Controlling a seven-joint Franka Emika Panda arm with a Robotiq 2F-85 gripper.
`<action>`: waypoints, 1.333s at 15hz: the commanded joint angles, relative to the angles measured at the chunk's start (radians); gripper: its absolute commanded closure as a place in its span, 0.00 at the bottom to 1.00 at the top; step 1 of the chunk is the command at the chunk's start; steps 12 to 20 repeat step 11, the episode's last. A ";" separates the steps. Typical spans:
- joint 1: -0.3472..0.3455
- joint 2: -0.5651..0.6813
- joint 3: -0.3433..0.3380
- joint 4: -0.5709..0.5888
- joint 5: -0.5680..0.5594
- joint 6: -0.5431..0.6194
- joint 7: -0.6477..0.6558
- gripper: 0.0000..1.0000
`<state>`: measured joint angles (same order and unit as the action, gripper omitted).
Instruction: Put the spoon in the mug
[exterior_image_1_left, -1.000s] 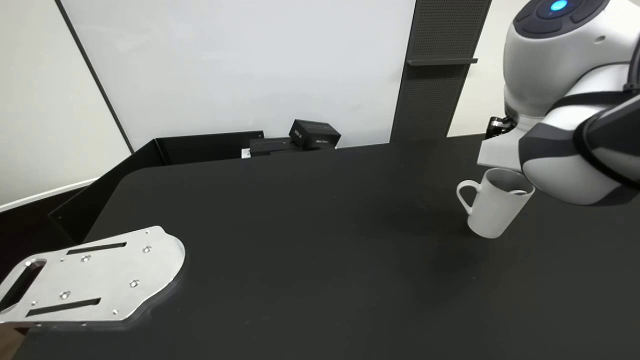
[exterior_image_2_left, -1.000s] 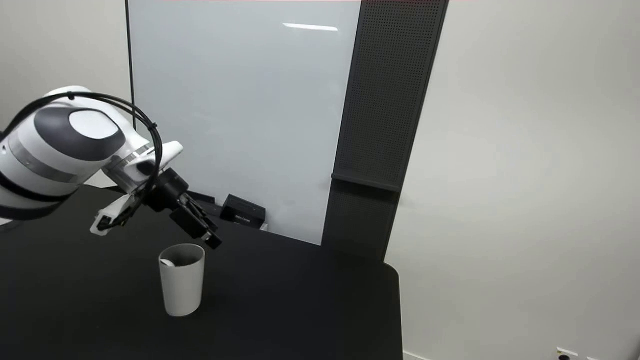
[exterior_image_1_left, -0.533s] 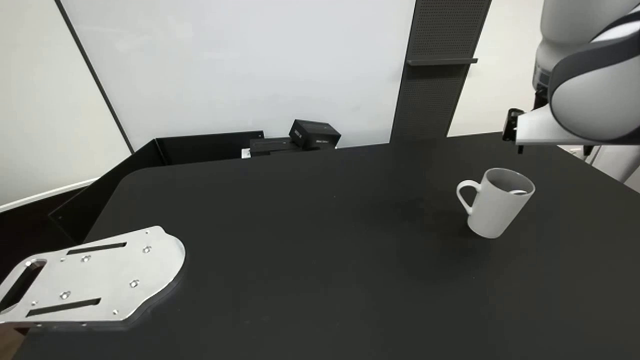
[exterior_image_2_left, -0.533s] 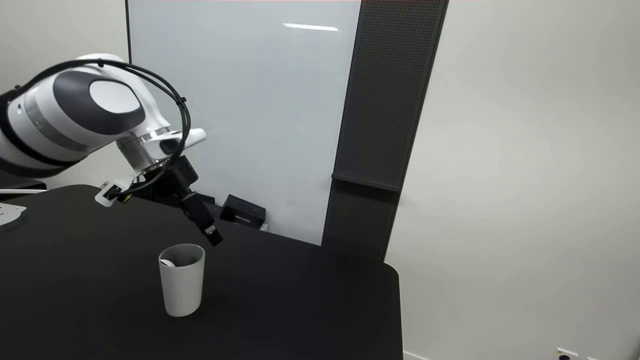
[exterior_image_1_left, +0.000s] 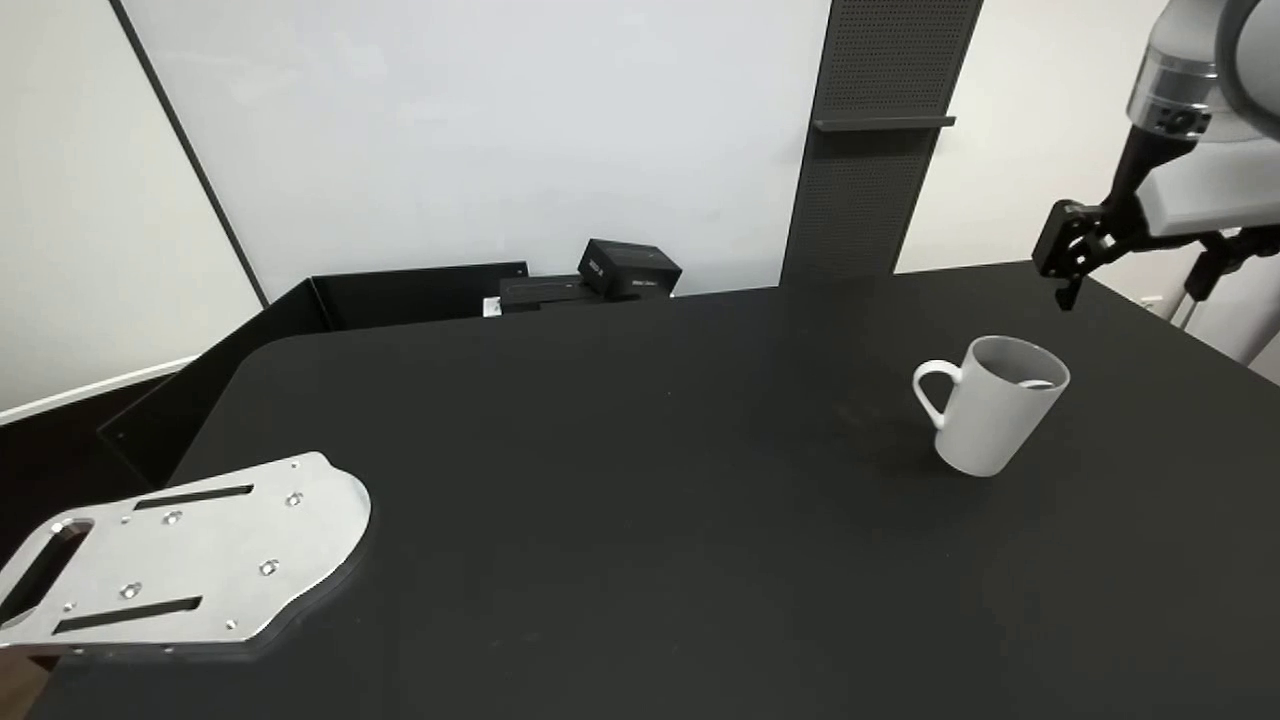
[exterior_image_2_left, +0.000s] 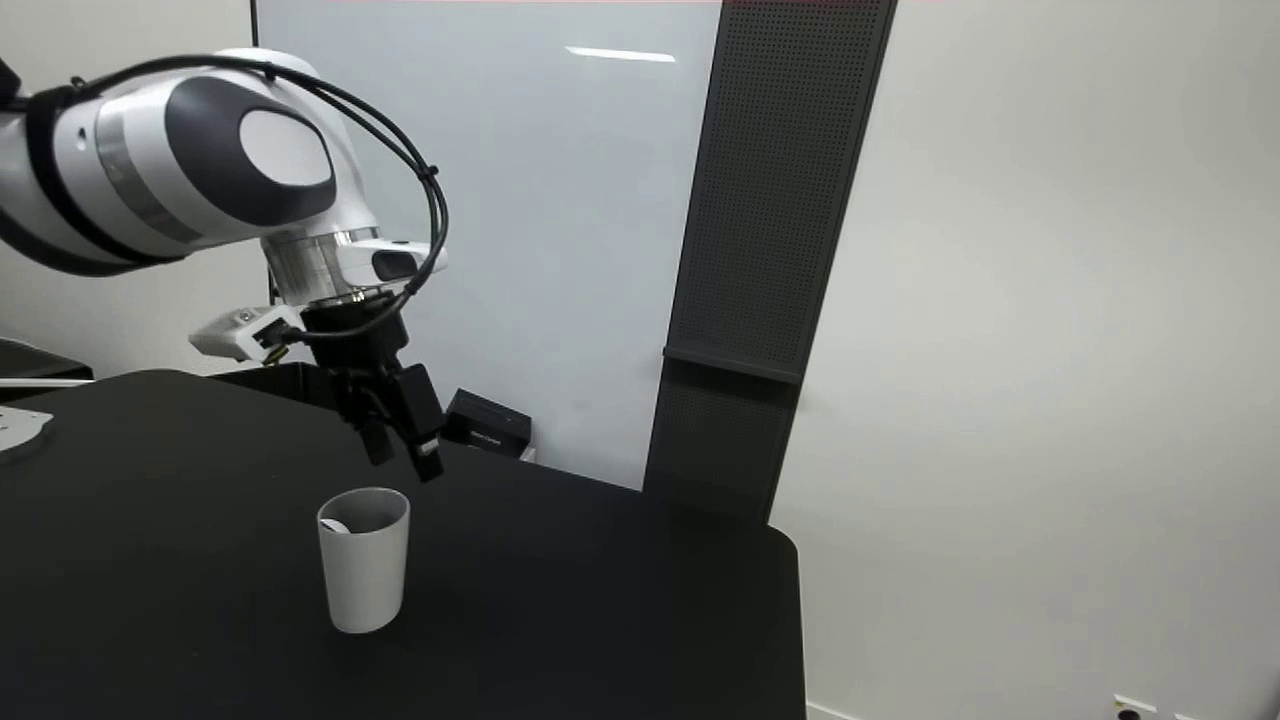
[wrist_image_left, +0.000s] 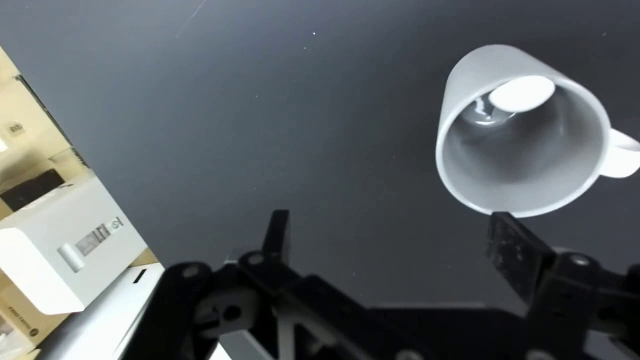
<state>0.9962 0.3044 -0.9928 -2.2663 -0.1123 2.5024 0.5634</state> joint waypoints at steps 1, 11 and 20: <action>-0.209 -0.152 0.196 -0.006 -0.029 -0.075 -0.158 0.00; -0.737 -0.191 0.715 0.014 0.049 -0.219 -0.415 0.00; -0.737 -0.191 0.715 0.014 0.049 -0.219 -0.415 0.00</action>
